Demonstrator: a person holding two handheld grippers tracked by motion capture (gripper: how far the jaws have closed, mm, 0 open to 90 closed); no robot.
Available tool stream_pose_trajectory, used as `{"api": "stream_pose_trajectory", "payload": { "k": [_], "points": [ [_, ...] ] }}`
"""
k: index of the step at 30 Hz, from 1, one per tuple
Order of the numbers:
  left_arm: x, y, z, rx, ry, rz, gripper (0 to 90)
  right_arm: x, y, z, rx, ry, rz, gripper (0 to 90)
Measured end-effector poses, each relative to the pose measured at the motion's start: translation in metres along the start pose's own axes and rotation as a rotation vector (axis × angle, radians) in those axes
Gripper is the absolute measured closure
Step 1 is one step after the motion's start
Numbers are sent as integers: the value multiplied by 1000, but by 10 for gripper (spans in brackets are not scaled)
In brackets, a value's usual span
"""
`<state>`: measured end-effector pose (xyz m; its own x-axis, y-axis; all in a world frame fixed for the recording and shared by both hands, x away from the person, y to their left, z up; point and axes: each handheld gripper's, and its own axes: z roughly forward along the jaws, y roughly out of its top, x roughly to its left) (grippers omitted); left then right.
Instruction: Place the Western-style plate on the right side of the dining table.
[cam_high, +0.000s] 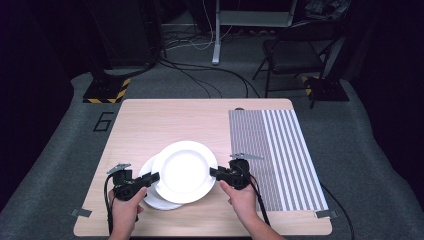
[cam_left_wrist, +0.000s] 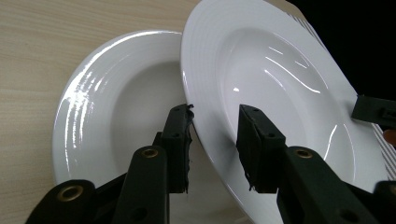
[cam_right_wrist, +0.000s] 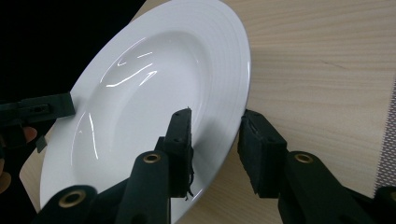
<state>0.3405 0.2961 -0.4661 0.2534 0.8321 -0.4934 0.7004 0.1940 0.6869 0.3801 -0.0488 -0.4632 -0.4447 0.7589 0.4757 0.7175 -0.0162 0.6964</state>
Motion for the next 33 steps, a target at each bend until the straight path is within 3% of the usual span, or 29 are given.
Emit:
{"api": "stream_pose_trajectory", "payload": {
  "k": [19, 33],
  "points": [
    [-7, 4, 8, 13, -18, 18, 651, -5, -1, -9, -23, -14, 11, 649],
    [-17, 9, 22, 37, -60, 50, 651, -14, -6, -22, -49, -48, 44, 649]
  ]
}}
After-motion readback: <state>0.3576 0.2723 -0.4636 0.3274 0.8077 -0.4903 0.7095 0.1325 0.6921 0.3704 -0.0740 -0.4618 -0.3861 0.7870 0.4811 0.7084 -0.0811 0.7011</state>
